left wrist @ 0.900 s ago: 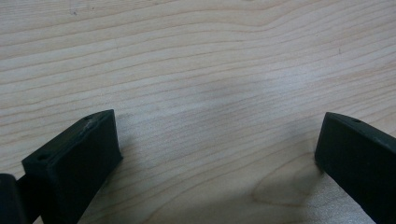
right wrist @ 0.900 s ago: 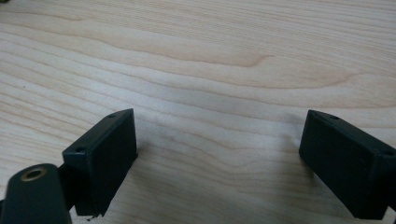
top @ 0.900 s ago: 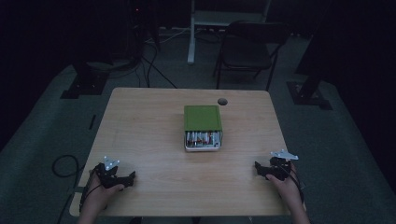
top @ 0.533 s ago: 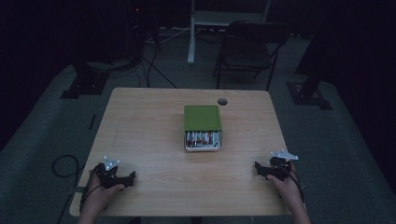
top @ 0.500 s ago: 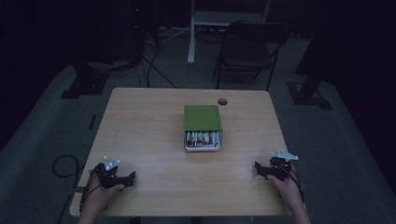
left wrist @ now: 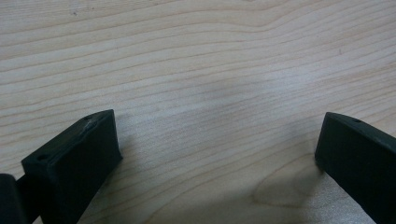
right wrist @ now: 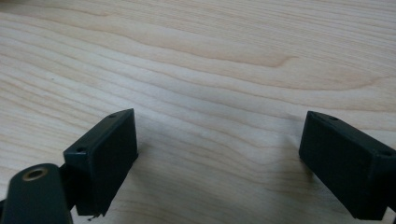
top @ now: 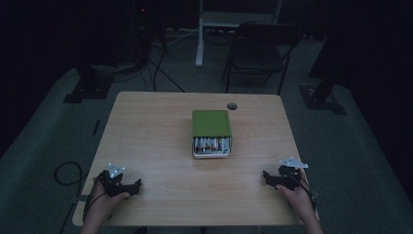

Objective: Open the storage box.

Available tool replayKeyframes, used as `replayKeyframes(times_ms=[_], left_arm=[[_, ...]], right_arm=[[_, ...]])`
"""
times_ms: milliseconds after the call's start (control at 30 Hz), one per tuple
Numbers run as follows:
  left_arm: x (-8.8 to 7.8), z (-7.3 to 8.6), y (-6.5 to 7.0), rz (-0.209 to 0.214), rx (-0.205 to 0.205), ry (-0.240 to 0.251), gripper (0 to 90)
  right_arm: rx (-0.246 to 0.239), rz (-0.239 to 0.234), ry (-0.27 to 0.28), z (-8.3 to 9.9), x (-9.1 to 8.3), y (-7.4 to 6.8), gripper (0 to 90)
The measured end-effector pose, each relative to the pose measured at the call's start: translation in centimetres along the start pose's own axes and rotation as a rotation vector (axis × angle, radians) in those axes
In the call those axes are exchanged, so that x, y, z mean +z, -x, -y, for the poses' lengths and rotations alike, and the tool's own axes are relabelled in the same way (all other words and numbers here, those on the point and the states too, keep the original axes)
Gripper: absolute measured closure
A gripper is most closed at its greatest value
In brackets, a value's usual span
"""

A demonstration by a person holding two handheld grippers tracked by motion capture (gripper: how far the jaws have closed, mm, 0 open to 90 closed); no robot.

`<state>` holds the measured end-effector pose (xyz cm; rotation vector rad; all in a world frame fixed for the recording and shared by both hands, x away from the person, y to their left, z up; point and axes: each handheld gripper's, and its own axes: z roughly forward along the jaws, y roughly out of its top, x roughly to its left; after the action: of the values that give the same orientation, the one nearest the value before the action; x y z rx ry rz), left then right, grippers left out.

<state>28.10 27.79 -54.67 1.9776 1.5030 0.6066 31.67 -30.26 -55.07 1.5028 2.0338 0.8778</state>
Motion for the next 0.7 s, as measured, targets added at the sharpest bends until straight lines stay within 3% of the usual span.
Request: replayKeyframes(times_ms=[233, 700], left_arm=[[0.0, 0.0, 0.0, 0.000, 0.000, 0.000, 0.4], [0.0, 0.0, 0.0, -0.001, 0.000, 0.000, 0.4]], right_arm=[[-0.029, -0.008, 0.004, 0.1, -0.1, -0.8, 11.2], [-0.200, 0.045, 0.044, -1.4, -0.3, -4.1, 13.4]])
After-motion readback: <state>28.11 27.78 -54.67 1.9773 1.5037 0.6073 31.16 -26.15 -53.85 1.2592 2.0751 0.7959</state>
